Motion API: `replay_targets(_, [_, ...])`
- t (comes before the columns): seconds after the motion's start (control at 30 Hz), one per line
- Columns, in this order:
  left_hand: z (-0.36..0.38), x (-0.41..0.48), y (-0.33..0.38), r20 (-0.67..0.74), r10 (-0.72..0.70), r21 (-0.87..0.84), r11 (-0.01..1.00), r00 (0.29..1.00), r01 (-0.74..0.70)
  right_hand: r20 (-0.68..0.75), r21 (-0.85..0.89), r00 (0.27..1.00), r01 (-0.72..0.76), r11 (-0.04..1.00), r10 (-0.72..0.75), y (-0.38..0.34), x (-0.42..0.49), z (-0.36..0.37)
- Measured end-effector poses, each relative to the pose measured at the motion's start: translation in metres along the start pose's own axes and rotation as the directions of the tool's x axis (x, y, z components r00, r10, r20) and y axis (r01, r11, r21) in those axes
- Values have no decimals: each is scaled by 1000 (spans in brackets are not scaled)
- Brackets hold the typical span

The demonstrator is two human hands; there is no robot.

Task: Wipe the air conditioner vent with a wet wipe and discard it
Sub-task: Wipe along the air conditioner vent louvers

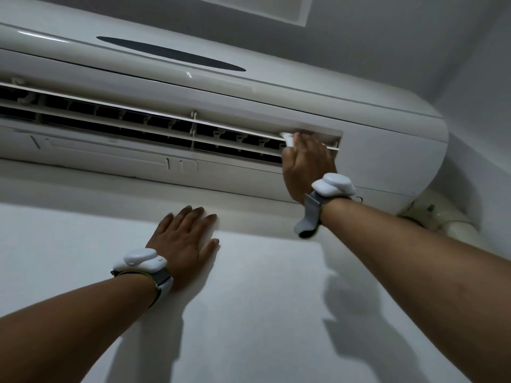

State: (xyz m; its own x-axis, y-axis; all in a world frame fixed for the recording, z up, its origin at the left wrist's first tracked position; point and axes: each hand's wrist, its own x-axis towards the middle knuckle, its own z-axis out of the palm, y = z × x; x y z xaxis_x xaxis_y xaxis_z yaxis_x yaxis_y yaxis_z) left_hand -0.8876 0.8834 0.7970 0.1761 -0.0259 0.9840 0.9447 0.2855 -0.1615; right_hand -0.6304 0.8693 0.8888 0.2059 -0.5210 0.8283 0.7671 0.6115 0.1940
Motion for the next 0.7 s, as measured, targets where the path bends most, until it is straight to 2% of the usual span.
replay_targets(0.13, [1,0,-3,-54,-13,5,1000,998,13,54,111,996,69,991,-76,-42,15,11])
replay_targets(0.2, [2,0,-2,-56,-10,-5,1000,998,9,88,107,988,117,987,-127,-51,25,13])
replay_targets(0.3, [3,1,-4,-53,-5,-4,1000,999,5,69,-81,978,204,976,-199,-45,34,9])
replay_targets(0.4, [4,0,-3,-65,0,14,1000,998,1,77,-242,951,309,920,-299,-24,36,0])
replay_targets(0.6, [0,-1,-2,-74,6,-3,1000,997,-6,145,-246,933,355,902,-328,-9,35,-10])
replay_targets(0.7, [-4,0,-1,-62,18,-27,999,998,-19,163,-225,946,311,924,-279,-22,45,-6])
